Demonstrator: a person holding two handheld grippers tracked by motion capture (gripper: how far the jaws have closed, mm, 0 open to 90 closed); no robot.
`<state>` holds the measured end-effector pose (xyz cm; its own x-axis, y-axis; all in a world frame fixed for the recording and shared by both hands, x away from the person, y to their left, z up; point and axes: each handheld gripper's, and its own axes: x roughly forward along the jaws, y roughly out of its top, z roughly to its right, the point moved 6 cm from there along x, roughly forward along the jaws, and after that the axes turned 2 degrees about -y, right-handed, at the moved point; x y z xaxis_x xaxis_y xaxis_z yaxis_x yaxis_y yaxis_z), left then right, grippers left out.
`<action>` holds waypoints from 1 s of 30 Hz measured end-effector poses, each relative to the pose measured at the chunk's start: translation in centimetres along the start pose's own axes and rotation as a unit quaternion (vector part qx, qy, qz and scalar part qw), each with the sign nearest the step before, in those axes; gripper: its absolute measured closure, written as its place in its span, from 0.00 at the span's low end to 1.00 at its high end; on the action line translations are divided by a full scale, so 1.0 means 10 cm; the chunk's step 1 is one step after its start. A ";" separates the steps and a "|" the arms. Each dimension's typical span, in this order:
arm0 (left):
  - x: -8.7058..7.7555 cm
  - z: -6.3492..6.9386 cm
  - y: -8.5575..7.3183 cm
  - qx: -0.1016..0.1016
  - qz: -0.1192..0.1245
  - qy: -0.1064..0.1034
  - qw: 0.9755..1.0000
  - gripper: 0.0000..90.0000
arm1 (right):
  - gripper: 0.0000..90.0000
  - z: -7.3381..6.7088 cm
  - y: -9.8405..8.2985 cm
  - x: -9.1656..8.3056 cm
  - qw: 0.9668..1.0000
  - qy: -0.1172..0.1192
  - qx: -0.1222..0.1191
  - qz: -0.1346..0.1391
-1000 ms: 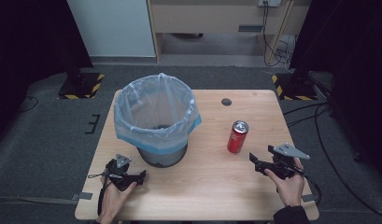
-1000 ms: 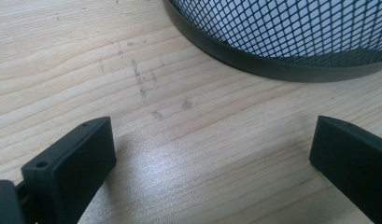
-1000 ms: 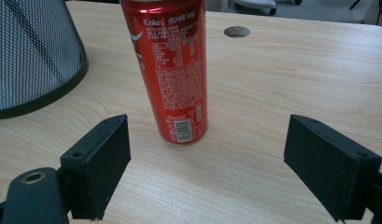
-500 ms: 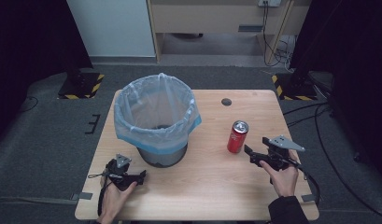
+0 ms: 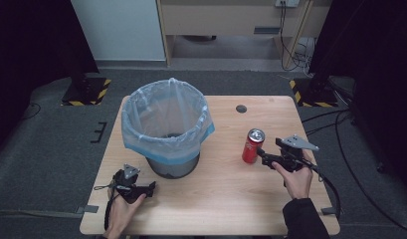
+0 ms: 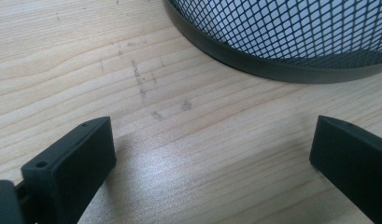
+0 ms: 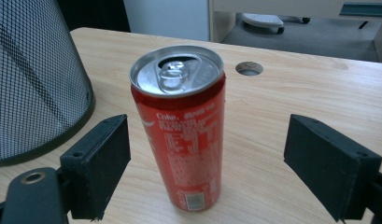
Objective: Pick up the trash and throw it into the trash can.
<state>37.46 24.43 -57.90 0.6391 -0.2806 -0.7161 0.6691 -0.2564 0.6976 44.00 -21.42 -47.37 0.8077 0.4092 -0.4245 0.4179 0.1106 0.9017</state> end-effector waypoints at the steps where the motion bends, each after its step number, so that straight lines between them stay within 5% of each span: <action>1: 0.00 0.00 0.00 0.000 0.000 0.000 1.000 0.00 | 0.16 0.00 0.00 0.00 1.000 0.000 0.000 0.000; 13: 0.00 0.00 0.00 0.001 0.000 -0.001 1.000 0.00 | 0.16 -0.09 0.12 0.19 1.000 0.007 0.002 0.006; 30: 0.01 0.01 0.01 0.002 0.000 -0.003 1.000 0.00 | 0.17 -0.15 -0.05 0.51 1.000 -0.009 -0.004 -0.007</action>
<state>37.55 24.34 -57.91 0.6372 -0.2864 -0.7155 0.6669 -0.2604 0.6982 47.29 -18.02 -49.89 0.8092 0.3913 -0.4383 0.4262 0.1225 0.8963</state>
